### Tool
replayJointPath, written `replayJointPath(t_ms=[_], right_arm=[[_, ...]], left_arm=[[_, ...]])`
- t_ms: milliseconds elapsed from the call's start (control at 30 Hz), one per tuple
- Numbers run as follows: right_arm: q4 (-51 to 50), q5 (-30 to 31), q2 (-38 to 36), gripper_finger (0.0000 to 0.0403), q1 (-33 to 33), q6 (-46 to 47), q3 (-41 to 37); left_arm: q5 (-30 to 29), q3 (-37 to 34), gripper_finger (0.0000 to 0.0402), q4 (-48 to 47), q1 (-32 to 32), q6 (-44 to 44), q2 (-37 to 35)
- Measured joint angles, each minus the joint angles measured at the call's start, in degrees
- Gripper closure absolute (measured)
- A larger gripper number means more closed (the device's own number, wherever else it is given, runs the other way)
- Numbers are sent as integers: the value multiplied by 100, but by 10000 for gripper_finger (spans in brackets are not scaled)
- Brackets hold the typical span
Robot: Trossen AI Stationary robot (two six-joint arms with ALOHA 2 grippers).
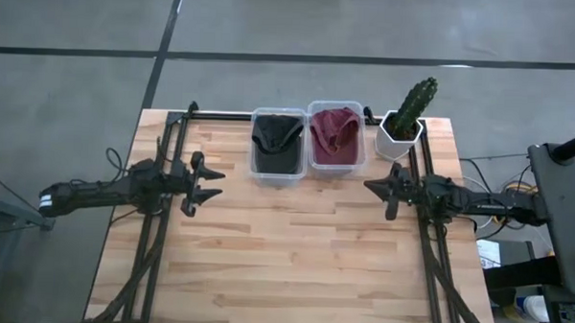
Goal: Pick & Place hat
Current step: Return to Home Position
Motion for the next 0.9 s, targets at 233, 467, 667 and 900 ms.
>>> replayJointPath(t_ms=[233, 467, 667, 900], right_arm=[[-4, 2, -529, 394, 0, -1103, 0], [-17, 5, -466, 394, 0, -2623, 0], [-11, 130, -191, 394, -4, -2504, 2], [-67, -288, -69, 394, 13, -2403, 2]], left_arm=[[0, -71, 188, -123, 0, 54, 0], [0, -103, 188, -229, -2, 324, 1], [0, -106, 188, -229, -4, 591, 2], [1, -108, 188, -229, -4, 538, 2]])
